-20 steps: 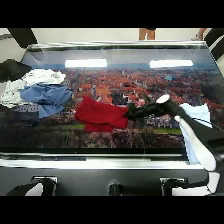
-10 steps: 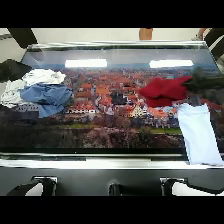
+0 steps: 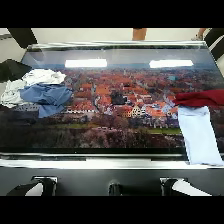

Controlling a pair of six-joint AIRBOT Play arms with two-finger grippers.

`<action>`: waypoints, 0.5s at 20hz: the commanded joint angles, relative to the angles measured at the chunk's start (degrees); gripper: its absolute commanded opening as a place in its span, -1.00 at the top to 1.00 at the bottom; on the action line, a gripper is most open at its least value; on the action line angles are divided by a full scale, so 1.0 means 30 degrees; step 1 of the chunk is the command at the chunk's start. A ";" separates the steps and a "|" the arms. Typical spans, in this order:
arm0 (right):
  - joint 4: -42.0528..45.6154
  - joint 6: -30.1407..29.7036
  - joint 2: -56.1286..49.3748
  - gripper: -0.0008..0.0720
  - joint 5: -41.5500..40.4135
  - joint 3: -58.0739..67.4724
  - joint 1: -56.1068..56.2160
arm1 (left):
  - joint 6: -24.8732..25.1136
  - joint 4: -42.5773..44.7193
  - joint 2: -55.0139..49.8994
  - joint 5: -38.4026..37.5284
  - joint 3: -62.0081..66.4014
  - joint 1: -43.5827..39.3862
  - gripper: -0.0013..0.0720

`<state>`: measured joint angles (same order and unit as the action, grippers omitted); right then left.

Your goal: Fold the shirts.

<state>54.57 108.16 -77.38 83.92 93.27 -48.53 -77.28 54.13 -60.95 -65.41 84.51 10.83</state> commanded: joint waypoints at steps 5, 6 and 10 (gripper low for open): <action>0.7927 0.1166 0.1035 0.86 0.3978 -0.2929 -0.1333 | 0.0277 -0.0036 0.0138 -0.0102 -0.0007 0.0015 0.88; 0.8553 0.1180 0.1508 0.86 0.3614 -0.4750 -0.1341 | 0.0270 -0.0036 0.0138 -0.0095 -0.0007 0.0015 0.88; 1.1045 0.1042 0.3461 0.85 0.1443 -1.2014 -0.1355 | 0.0262 -0.0044 0.0138 -0.0109 -0.0007 0.0015 0.88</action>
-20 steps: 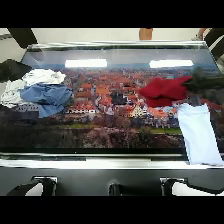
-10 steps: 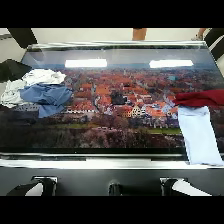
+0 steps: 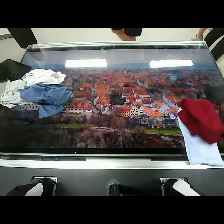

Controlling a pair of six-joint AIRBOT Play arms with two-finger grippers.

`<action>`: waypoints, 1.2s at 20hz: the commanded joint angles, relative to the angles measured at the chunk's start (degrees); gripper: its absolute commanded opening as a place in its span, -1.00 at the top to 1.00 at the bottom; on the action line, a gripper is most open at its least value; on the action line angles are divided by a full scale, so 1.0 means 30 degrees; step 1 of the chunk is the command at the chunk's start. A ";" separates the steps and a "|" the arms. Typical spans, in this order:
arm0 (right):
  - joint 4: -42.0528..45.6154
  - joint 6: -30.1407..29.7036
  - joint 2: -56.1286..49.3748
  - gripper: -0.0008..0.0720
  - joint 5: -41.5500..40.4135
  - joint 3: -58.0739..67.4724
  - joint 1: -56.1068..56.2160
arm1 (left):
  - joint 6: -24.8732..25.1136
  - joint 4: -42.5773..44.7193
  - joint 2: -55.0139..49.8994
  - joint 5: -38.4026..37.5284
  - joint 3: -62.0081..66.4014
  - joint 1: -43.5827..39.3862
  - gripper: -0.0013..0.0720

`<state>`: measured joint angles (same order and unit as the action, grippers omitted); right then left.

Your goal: Fold the shirts.

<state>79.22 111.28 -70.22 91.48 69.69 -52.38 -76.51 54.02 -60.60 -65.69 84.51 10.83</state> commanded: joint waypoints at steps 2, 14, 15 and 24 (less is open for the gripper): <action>0.3213 0.0000 0.1064 0.85 -0.1953 -0.5734 -0.0073 | 0.0007 -0.0007 0.0015 -0.0015 -0.0007 0.0015 0.88; 0.3177 -0.4532 0.0845 -0.69 -1.0528 0.8954 0.6856 | -0.4182 1.0324 -0.2098 0.3286 0.3942 -0.1938 0.89; 0.3330 -0.4524 0.0590 -0.69 -1.0397 0.8947 0.9435 | -0.5115 1.3143 -0.2951 0.2004 0.3934 -0.2885 0.88; -0.0619 -0.4248 -0.6084 -0.82 0.0291 0.8094 1.8622 | -0.6098 1.1081 -0.4131 -0.1974 -0.5493 -0.5676 -0.96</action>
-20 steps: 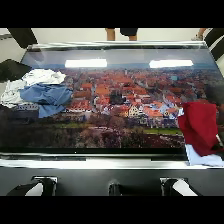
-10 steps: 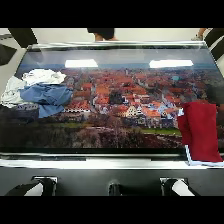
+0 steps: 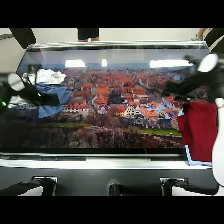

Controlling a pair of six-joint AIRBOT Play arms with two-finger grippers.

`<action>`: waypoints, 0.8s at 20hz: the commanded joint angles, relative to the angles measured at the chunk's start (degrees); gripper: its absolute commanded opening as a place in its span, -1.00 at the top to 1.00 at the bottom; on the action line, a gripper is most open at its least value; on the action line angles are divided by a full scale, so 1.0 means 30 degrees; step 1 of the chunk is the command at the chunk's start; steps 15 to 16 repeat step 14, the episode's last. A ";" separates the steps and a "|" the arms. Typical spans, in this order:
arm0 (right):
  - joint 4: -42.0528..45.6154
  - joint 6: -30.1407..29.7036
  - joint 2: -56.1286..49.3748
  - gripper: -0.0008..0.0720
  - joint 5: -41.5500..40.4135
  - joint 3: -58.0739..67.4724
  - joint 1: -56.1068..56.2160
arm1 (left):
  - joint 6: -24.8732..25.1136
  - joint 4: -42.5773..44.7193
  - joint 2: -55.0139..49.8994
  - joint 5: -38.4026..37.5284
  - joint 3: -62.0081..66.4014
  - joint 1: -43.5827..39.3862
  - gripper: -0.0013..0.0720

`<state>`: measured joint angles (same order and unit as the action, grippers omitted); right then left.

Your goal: Fold the shirts.

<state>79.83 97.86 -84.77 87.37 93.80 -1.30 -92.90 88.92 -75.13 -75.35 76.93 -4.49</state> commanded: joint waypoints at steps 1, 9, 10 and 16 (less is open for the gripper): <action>-0.0495 0.0423 -0.1173 -0.82 0.1428 0.0051 0.1588 | -0.0612 -0.0568 0.0809 0.1443 -0.3038 -0.0590 -0.96; -0.0029 0.0386 -0.1158 -0.85 0.1763 0.0058 0.1588 | -0.0554 -0.0510 0.0758 0.1450 -0.2856 -0.0554 -0.96; -0.0029 0.0386 -0.1158 -0.85 0.1770 0.0058 0.1588 | -0.0554 -0.0510 0.0758 0.1450 -0.2856 -0.0554 -0.96; -0.0029 0.0386 -0.1158 -0.85 0.1770 0.0058 0.1588 | -0.0554 -0.0510 0.0758 0.1450 -0.2856 -0.0554 -0.96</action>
